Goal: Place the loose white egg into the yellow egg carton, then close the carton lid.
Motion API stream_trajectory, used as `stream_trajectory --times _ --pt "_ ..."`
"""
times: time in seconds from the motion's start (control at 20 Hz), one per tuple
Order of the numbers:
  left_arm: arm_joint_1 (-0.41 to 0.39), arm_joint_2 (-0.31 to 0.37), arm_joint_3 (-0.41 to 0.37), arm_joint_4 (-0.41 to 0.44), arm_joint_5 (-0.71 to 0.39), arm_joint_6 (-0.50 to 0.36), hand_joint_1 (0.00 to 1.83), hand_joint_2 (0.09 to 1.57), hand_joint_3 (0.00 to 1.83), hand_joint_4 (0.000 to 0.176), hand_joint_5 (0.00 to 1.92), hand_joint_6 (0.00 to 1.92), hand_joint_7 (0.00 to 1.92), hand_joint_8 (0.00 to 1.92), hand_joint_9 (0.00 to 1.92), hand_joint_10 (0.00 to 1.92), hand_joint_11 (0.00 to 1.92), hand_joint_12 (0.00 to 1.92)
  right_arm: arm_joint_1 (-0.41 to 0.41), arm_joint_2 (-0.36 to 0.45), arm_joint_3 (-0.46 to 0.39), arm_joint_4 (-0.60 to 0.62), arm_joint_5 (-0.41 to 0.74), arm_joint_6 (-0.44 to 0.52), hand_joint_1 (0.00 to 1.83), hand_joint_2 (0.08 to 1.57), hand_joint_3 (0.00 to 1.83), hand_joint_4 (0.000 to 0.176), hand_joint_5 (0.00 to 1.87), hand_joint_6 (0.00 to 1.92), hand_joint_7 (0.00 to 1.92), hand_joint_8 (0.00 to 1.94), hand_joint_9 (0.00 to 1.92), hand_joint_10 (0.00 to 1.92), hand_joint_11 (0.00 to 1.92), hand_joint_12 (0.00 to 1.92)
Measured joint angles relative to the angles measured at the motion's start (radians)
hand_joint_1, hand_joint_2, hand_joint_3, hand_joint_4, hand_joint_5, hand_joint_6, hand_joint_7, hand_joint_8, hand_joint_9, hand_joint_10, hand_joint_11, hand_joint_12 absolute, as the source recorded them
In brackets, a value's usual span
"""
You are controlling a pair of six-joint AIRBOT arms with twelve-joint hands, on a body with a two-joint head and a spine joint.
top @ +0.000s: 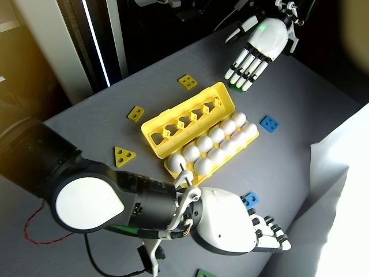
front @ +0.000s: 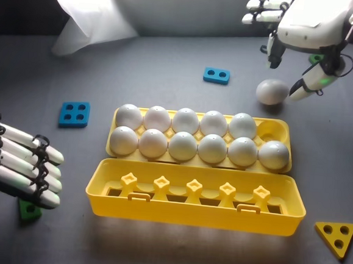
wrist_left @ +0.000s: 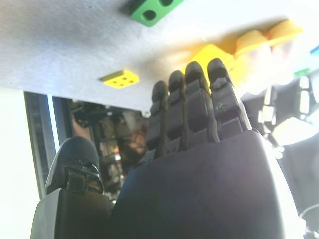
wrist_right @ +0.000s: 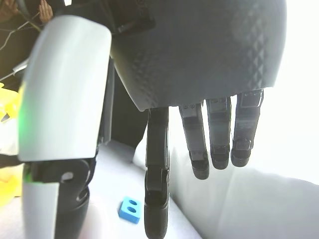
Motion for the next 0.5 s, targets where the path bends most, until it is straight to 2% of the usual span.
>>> stream_trajectory --times 0.05,0.1,0.15,0.2,0.3,0.35,0.45,0.5 --pt "0.000 0.000 -0.003 0.001 0.002 0.000 0.00 1.24 0.00 0.000 0.19 0.00 0.19 0.00 0.15 0.00 0.03 0.10 0.000 -0.004 0.000 0.000 0.000 0.000 0.88 0.80 0.00 0.106 1.03 0.02 0.16 0.01 0.00 0.00 0.00 0.00" --pt "0.000 -0.001 -0.008 0.009 0.000 -0.001 0.00 1.25 0.00 0.000 0.14 0.00 0.17 0.00 0.12 0.00 0.02 0.11 0.000 -0.006 0.000 0.000 0.001 0.000 0.86 0.80 0.00 0.125 1.03 0.01 0.16 0.01 0.00 0.00 0.00 0.00" --pt "0.000 -0.001 -0.009 0.013 0.000 -0.001 0.00 1.25 0.00 0.000 0.14 0.00 0.17 0.00 0.12 0.00 0.02 0.11 0.000 -0.006 0.000 0.000 0.001 -0.001 0.86 0.80 0.00 0.125 1.03 0.01 0.16 0.01 0.00 0.00 0.00 0.00" --pt "0.000 -0.001 -0.009 0.018 0.002 0.000 0.00 1.25 0.00 0.000 0.12 0.02 0.13 0.02 0.08 0.01 0.01 0.01 0.000 -0.006 0.000 0.000 0.000 -0.001 0.85 0.81 0.01 0.113 1.02 0.01 0.17 0.01 0.00 0.00 0.00 0.00" --pt "-0.003 -0.001 -0.009 0.020 0.002 -0.001 0.00 1.26 0.00 0.000 0.18 0.01 0.18 0.01 0.14 0.01 0.07 0.04 0.000 -0.006 0.002 0.000 0.000 -0.002 0.85 0.81 0.01 0.115 1.01 0.00 0.15 0.00 0.00 0.00 0.00 0.00" --pt "-0.006 -0.001 -0.009 0.016 0.002 -0.001 0.00 1.25 0.00 0.000 0.14 0.00 0.15 0.00 0.11 0.00 0.01 0.03 0.000 -0.009 0.002 0.000 -0.001 -0.002 0.85 0.81 0.00 0.116 1.02 0.01 0.16 0.00 0.00 0.00 0.00 0.00" --pt "-0.006 -0.001 -0.009 0.017 0.003 -0.001 0.00 1.26 0.00 0.000 0.17 0.02 0.19 0.02 0.14 0.01 0.05 0.04 0.000 -0.014 0.002 0.000 -0.001 -0.002 0.84 0.81 0.00 0.120 1.01 0.00 0.14 0.00 0.00 0.00 0.00 0.00" --pt "-0.006 -0.001 -0.009 0.017 0.002 -0.001 0.00 1.23 0.00 0.000 0.12 0.00 0.14 0.00 0.10 0.00 0.03 0.04 0.000 -0.016 0.002 0.000 -0.001 -0.002 0.84 0.81 0.01 0.116 1.01 0.00 0.15 0.00 0.00 0.00 0.00 0.00"
